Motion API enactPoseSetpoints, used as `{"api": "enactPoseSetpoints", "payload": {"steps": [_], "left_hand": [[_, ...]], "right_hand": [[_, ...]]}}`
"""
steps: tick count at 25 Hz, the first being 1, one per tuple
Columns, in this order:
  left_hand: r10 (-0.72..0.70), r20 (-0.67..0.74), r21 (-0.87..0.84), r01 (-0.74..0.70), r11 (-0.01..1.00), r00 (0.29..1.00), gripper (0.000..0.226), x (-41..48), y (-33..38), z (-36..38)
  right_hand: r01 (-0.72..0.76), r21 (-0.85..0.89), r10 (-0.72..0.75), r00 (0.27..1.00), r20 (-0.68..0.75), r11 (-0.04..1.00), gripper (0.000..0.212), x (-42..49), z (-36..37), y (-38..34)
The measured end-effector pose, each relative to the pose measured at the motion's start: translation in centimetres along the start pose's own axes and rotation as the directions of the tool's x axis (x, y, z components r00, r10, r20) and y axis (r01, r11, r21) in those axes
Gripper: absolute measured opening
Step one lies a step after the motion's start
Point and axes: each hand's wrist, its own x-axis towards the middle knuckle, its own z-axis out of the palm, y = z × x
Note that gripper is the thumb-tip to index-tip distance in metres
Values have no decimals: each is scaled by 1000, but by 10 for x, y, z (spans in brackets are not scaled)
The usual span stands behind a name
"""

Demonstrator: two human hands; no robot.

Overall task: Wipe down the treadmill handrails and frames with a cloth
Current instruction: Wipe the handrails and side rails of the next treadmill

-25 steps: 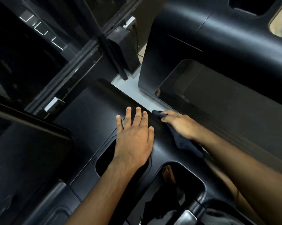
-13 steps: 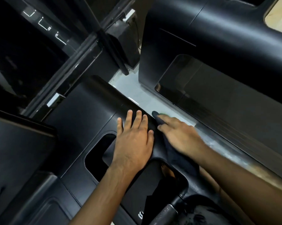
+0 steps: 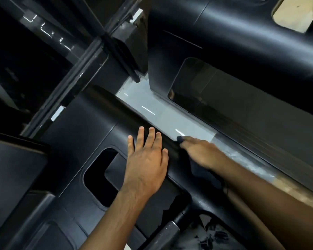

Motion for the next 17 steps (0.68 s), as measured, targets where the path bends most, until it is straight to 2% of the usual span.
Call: {"api": "enactPoseSetpoints", "payload": {"steps": [2, 3, 5, 6, 10, 13, 17], "left_hand": [[7, 3, 13, -8, 1000, 1000, 57, 0, 4, 2], [14, 3, 22, -14, 1000, 1000, 57, 1, 7, 4], [25, 20, 34, -26, 999, 999, 57, -2, 15, 6], [26, 30, 32, -27, 999, 999, 57, -5, 18, 6], [38, 50, 79, -42, 996, 998, 65, -7, 28, 10], [38, 85, 83, -45, 995, 996, 61, -10, 35, 10], [100, 117, 102, -113, 988, 988, 73, -13, 48, 10]], "right_hand": [[92, 86, -81, 990, -119, 992, 45, -14, 5, 4], [105, 105, -92, 988, -123, 989, 45, -12, 3, 8], [14, 70, -15, 1000, 22, 997, 43, -6, -4, 19], [-26, 57, 24, 999, 44, 998, 42, -8, -2, 25], [80, 163, -68, 995, -78, 983, 47, -23, 9, 41], [-7, 63, 4, 998, 62, 998, 43, -19, 1, 45], [137, 91, -130, 988, -84, 986, 47, -42, 5, 45]]}}
